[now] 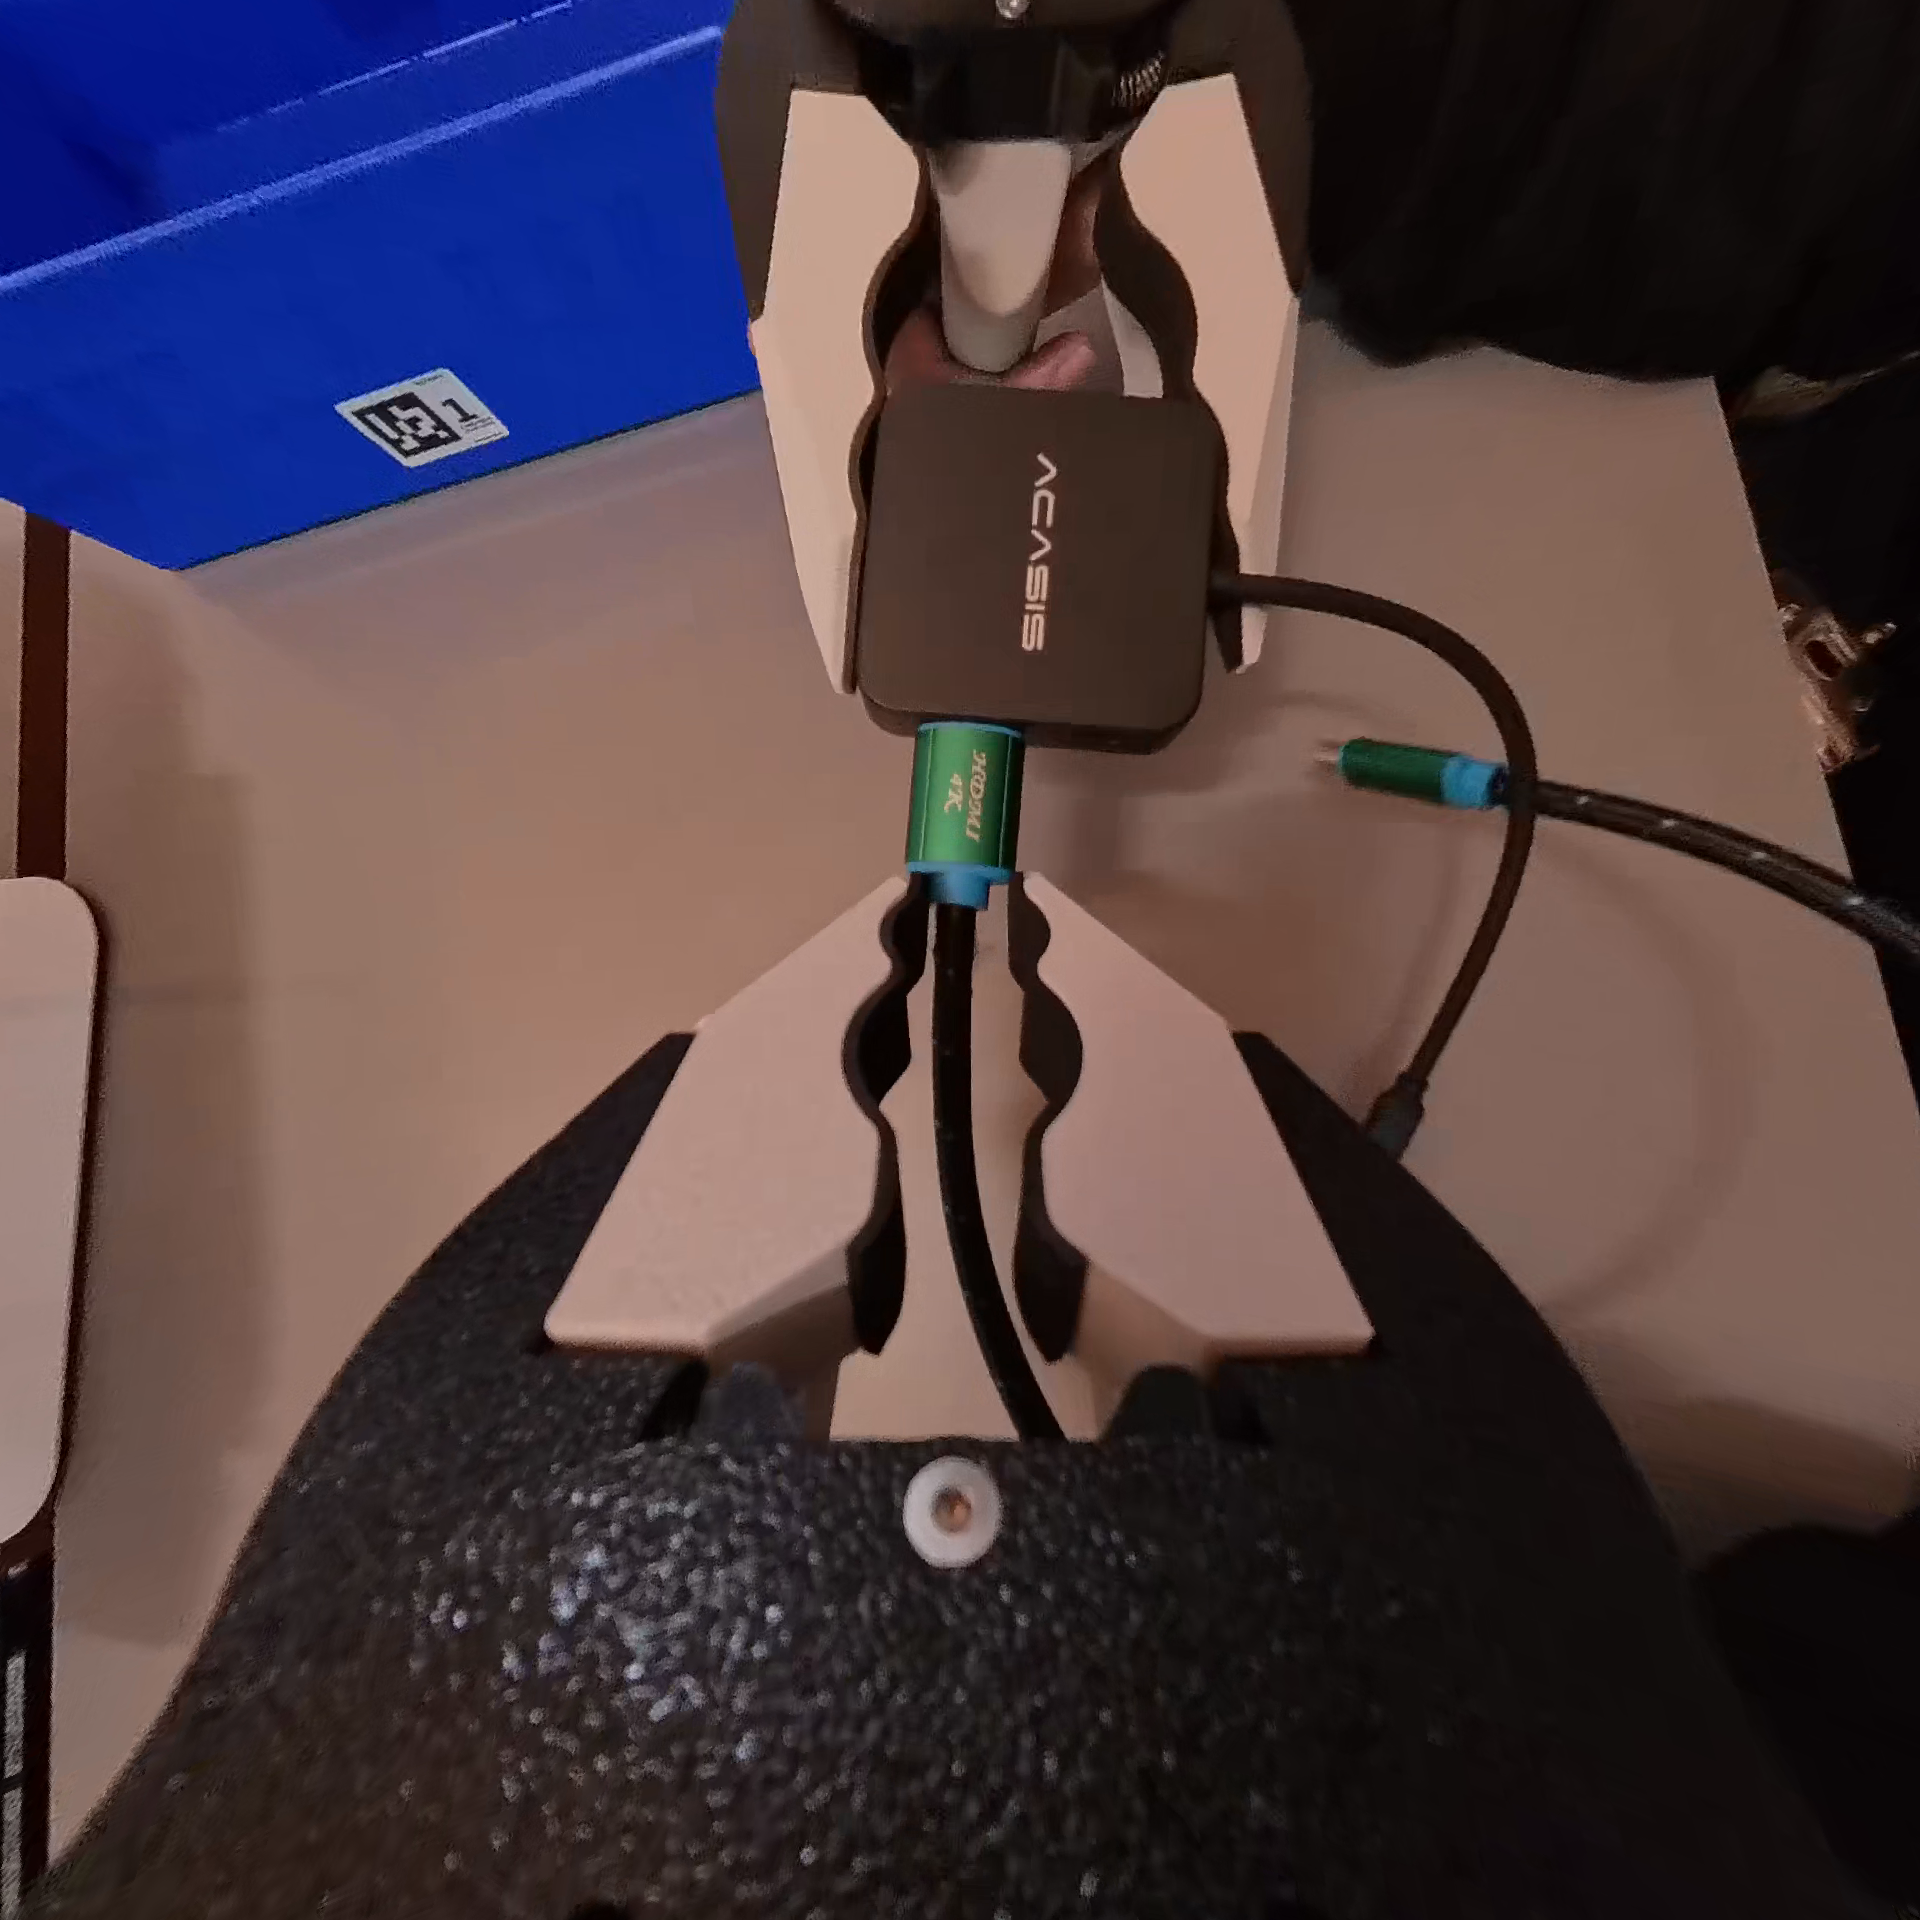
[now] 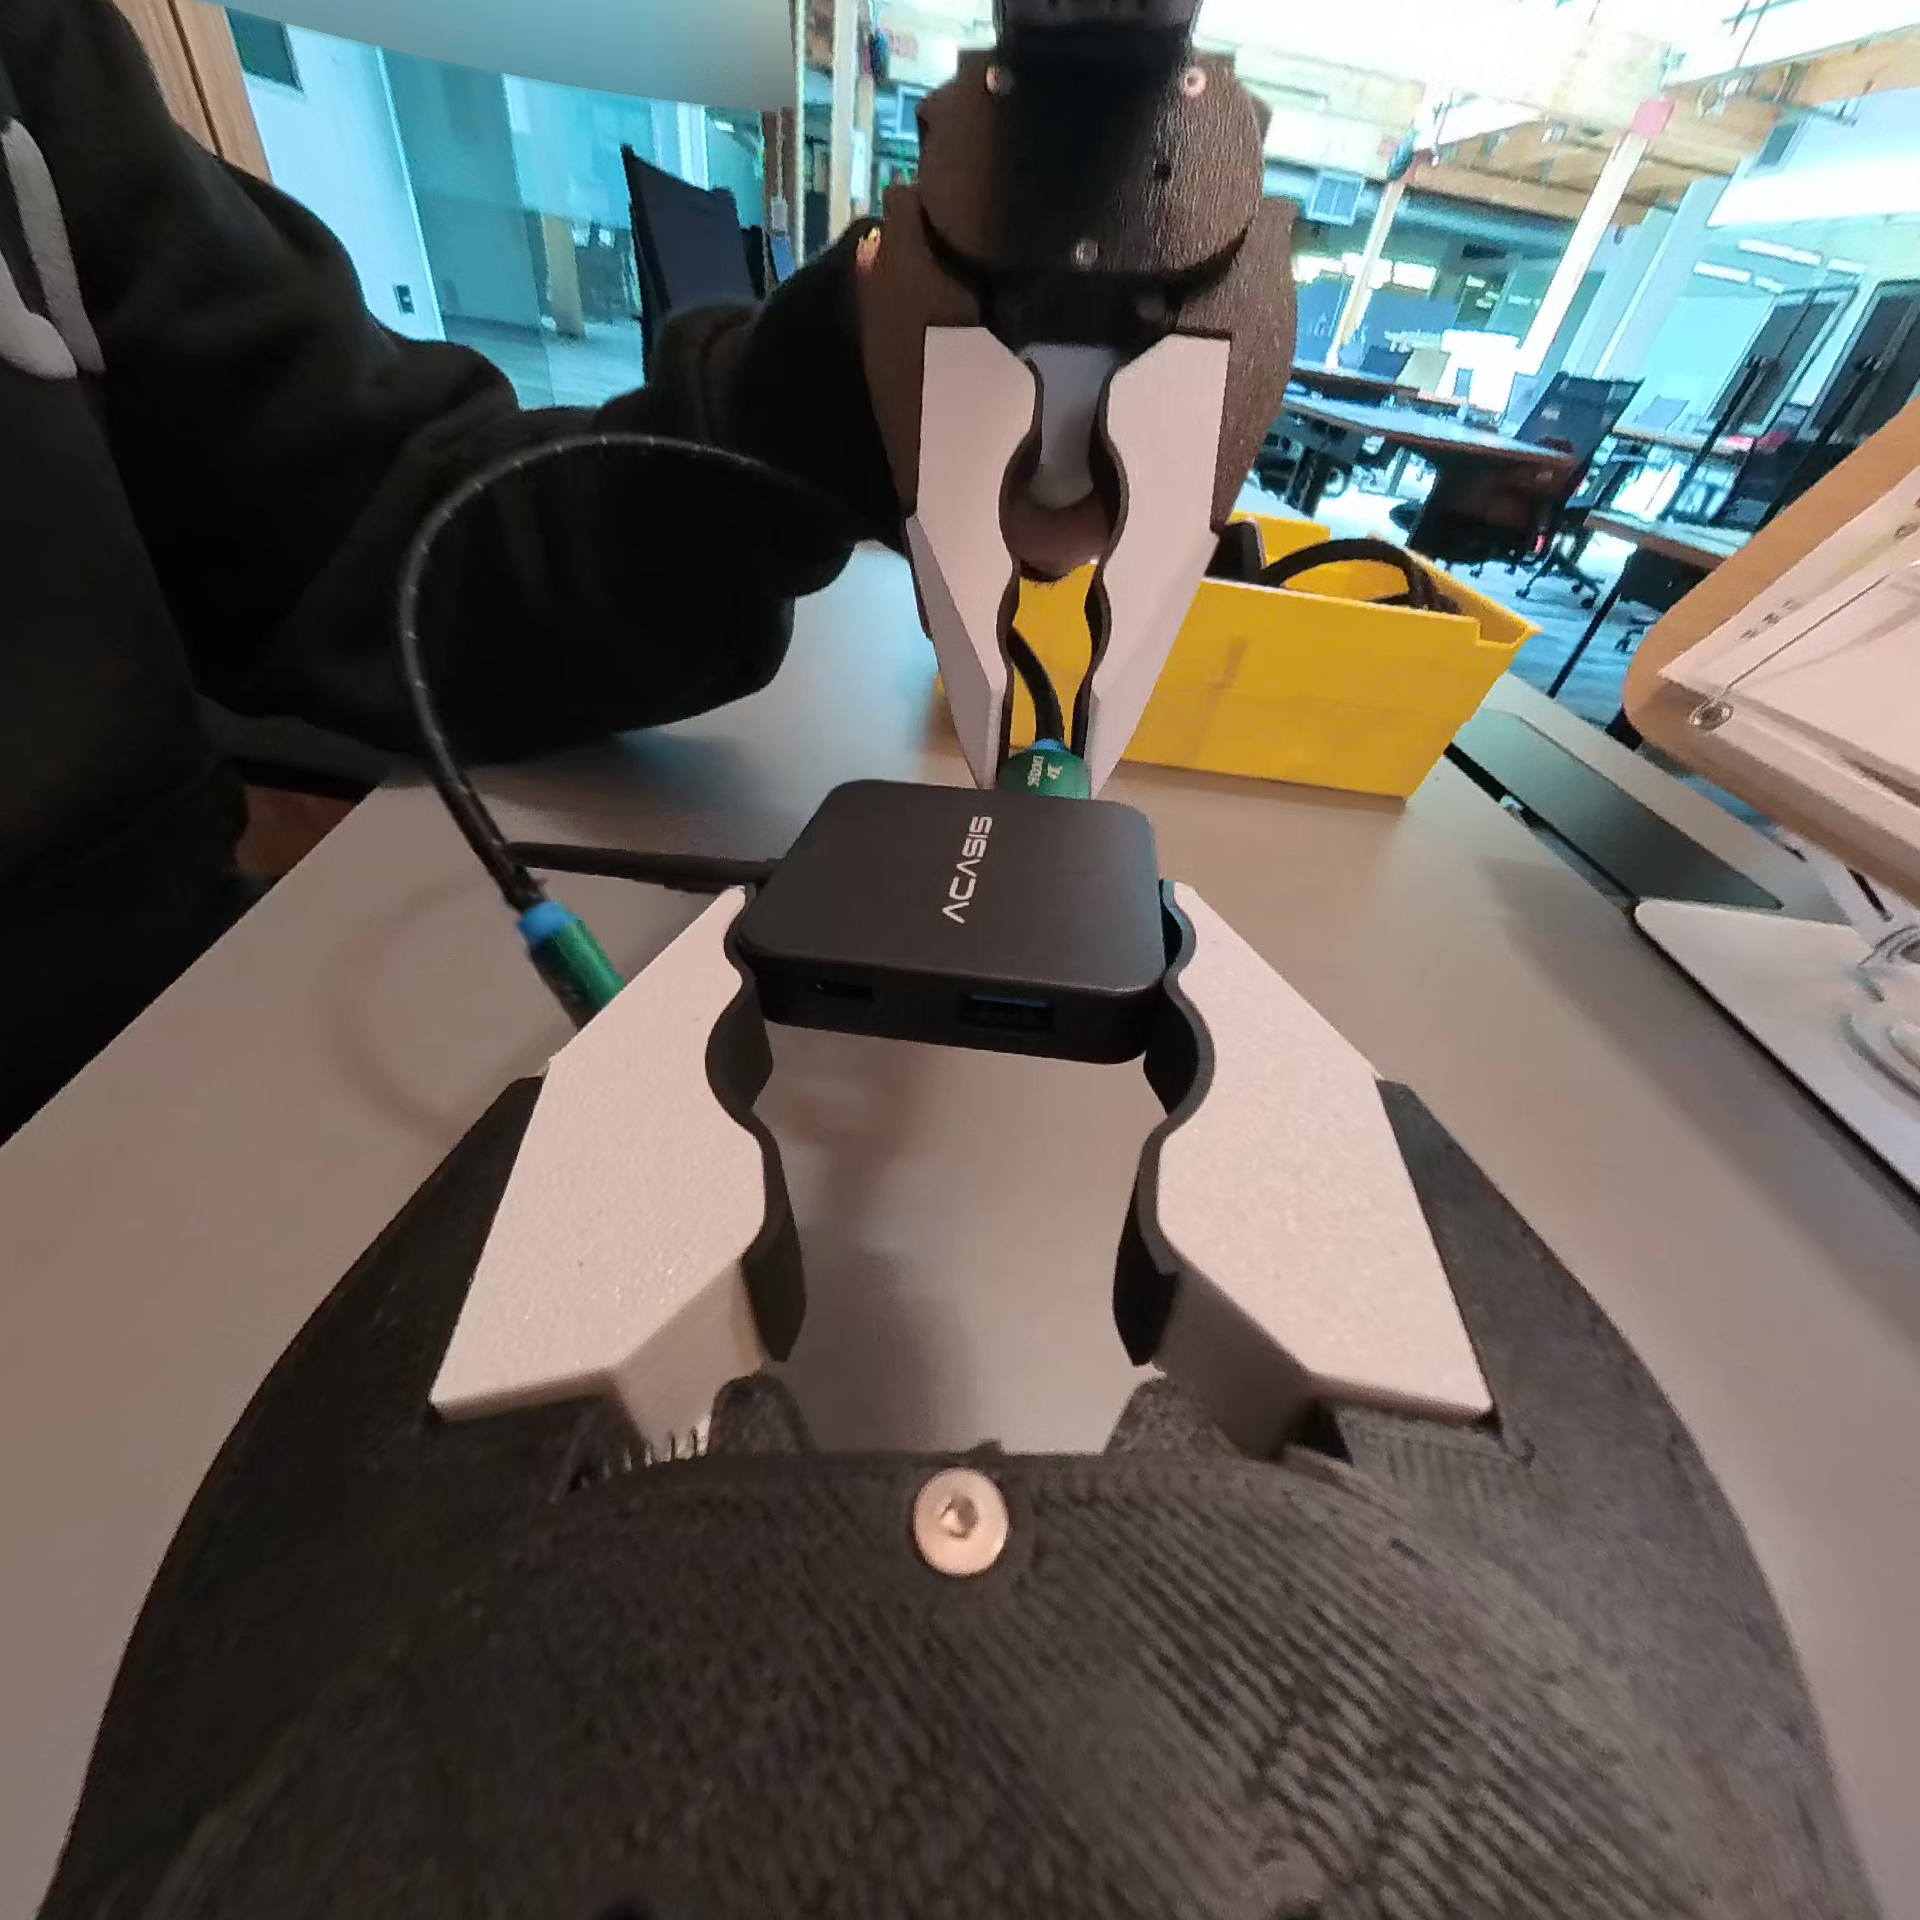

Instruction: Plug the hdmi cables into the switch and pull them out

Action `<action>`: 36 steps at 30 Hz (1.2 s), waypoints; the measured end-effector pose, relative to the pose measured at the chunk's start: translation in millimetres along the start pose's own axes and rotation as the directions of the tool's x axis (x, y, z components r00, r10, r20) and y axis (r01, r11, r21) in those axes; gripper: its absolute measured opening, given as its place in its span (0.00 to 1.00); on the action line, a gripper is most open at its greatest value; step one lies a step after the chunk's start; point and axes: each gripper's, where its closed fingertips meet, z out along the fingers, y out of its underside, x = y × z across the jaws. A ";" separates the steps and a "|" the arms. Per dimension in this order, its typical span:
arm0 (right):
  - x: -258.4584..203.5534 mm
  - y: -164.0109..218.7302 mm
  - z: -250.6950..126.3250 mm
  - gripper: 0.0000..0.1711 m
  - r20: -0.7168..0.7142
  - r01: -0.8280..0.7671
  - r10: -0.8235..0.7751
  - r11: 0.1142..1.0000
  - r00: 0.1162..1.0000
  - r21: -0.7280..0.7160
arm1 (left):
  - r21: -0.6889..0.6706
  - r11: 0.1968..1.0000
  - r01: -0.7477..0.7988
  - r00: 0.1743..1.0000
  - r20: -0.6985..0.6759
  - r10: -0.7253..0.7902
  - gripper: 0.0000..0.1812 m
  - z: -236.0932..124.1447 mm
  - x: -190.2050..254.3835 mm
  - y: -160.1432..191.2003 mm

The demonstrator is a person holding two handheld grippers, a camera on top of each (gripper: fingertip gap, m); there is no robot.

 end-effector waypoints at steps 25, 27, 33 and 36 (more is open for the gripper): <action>105.4 -68.8 -264.5 0.43 -0.993 0.170 -0.062 0.984 0.103 -0.044 | 0.755 0.635 0.163 0.846 0.224 -0.483 0.10 -160.0 -74.1 -44.7; 115.8 -37.1 -286.8 0.43 -0.996 0.019 -0.085 0.996 -0.007 -0.085 | 0.709 0.680 0.186 0.861 0.216 -0.460 0.10 -139.0 -73.2 -45.5; 143.3 27.2 -266.5 0.43 -0.960 -0.257 -0.275 0.926 0.046 -0.278 | 0.647 0.719 0.253 0.924 0.057 -0.377 0.10 -90.3 -52.6 -60.0; 153.2 43.1 -267.0 0.43 -0.964 -0.364 -0.256 0.894 0.070 -0.263 | 0.600 0.747 0.286 0.931 0.012 -0.366 0.11 -71.2 -46.6 -60.5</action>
